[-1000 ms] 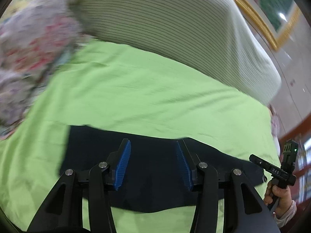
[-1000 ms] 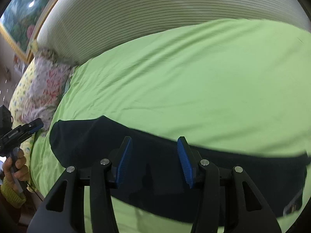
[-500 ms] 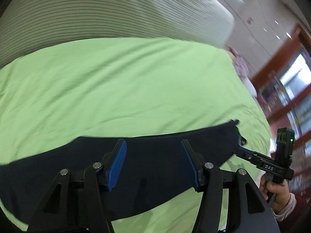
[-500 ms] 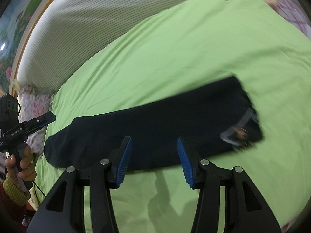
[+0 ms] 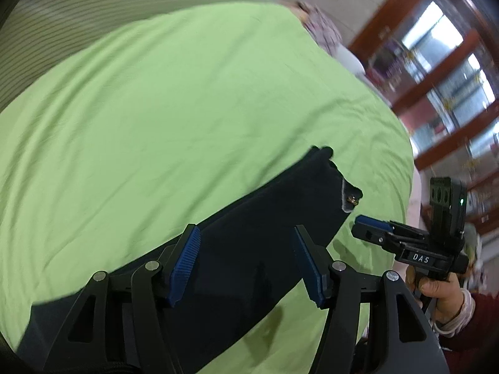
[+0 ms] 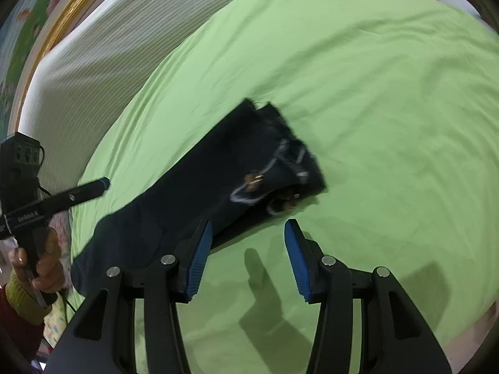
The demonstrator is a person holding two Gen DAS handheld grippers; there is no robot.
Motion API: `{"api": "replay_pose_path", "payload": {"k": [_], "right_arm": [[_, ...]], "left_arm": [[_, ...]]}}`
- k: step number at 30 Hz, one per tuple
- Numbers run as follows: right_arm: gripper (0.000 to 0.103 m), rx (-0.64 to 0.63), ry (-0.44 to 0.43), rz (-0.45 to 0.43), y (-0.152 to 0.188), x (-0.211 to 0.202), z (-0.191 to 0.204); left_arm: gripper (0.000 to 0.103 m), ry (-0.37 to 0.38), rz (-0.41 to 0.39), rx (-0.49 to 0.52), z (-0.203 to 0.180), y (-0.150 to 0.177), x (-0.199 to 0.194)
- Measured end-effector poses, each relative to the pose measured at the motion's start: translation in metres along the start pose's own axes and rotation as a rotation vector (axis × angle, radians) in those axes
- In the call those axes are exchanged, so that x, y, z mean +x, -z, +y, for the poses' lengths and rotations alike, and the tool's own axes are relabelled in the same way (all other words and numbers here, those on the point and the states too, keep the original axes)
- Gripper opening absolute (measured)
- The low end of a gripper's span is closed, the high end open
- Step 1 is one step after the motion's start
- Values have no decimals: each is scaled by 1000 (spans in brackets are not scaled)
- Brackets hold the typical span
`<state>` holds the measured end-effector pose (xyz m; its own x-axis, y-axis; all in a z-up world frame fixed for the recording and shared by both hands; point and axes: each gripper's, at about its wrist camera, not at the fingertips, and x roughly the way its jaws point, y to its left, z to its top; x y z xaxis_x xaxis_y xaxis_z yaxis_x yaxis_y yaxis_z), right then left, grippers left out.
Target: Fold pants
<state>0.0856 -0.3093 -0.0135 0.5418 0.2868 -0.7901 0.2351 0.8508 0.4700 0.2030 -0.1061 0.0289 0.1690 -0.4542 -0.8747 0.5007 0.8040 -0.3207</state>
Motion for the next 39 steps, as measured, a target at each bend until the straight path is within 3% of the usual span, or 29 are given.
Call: {"api": "replay_pose_path", "payload": {"k": [11, 16, 18, 20, 23, 25, 27, 29, 32, 39], "right_arm": [[50, 149, -75, -7, 0, 27, -16], [48, 149, -56, -49, 0, 30, -18], [38, 143, -37, -61, 1, 31, -18], [22, 146, -28, -63, -1, 32, -20], [14, 139, -43, -58, -3, 34, -26], [12, 133, -52, -69, -5, 30, -28], [11, 132, -60, -91, -5, 22, -35], [10, 137, -67, -106, -6, 17, -40], [10, 151, -73, -108, -5, 13, -49], [10, 93, -154, -149, -11, 1, -35]], "left_arm": [[62, 47, 151, 128, -32, -44, 69], [57, 58, 223, 163, -45, -62, 103], [50, 77, 255, 171, -50, -67, 115], [49, 78, 282, 188, -57, -70, 125], [47, 85, 312, 199, -66, -75, 141], [42, 102, 317, 193, -69, -80, 148], [18, 138, 316, 186, -71, -85, 150], [12, 156, 306, 204, -77, -88, 150], [10, 151, 280, 237, -86, -88, 148], [10, 208, 198, 186, -75, -91, 111]]}}
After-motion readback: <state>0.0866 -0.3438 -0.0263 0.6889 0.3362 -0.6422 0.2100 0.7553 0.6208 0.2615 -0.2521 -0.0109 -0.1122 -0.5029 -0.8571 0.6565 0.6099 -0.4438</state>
